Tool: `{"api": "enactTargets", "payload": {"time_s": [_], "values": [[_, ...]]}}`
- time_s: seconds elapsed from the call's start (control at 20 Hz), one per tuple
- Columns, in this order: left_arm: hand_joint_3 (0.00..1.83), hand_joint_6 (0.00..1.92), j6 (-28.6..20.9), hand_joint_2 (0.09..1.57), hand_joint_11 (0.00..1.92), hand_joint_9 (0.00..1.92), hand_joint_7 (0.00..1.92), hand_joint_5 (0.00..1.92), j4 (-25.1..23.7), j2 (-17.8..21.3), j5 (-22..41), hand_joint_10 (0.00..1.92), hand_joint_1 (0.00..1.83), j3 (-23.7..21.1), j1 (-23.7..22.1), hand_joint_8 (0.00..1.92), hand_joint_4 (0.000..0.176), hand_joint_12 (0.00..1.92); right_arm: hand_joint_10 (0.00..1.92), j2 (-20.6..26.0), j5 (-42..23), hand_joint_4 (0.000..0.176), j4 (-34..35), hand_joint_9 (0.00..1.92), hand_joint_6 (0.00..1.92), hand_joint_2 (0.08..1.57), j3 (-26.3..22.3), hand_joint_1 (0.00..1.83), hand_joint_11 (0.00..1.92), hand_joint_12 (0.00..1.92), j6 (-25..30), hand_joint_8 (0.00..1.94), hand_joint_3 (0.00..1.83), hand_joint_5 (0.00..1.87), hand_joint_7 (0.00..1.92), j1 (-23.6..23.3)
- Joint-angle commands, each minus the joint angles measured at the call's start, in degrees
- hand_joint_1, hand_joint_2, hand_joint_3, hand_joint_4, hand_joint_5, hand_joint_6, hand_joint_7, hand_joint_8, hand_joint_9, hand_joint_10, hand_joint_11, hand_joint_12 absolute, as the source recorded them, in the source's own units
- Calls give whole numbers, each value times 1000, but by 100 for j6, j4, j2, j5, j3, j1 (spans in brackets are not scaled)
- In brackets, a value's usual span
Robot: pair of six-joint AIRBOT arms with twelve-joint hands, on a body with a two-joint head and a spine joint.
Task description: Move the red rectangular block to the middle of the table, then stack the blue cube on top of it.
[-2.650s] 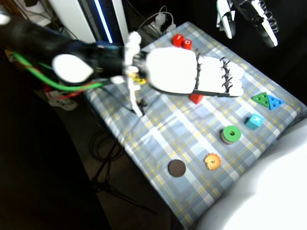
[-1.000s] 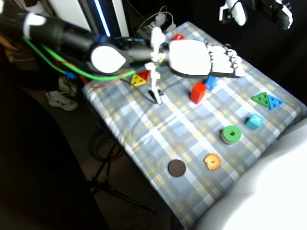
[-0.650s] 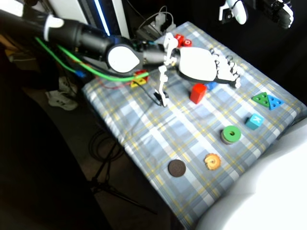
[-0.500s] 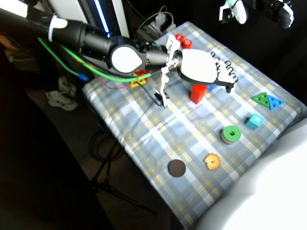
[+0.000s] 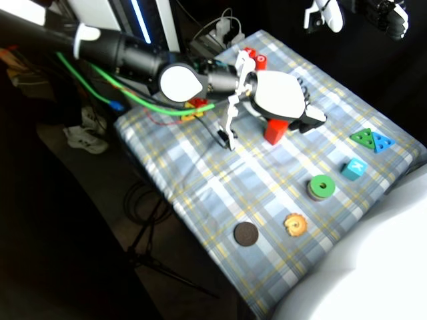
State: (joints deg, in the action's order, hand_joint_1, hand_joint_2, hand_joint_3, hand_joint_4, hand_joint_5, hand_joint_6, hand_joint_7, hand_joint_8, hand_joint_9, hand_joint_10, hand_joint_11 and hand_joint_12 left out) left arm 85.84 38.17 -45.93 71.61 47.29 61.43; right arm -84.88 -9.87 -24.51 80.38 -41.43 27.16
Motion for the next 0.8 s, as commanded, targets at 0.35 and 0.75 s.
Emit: {"api": "enactTargets", "payload": {"time_s": [0.35,0.75], "values": [[0,5,-177,1403,0,0,0,61,-203,-8,744,0,895,50,11,0,46,0,1682,288,-1338,0,-105,383,1267,1261,-492,1160,14,1921,348,1532,2,687,775,-220],[0,0,-286,1403,0,0,0,35,-146,1,871,0,894,12,122,0,71,0,321,790,-2057,24,-403,17,5,1052,-1206,719,0,994,347,3,0,10,41,-220]]}}
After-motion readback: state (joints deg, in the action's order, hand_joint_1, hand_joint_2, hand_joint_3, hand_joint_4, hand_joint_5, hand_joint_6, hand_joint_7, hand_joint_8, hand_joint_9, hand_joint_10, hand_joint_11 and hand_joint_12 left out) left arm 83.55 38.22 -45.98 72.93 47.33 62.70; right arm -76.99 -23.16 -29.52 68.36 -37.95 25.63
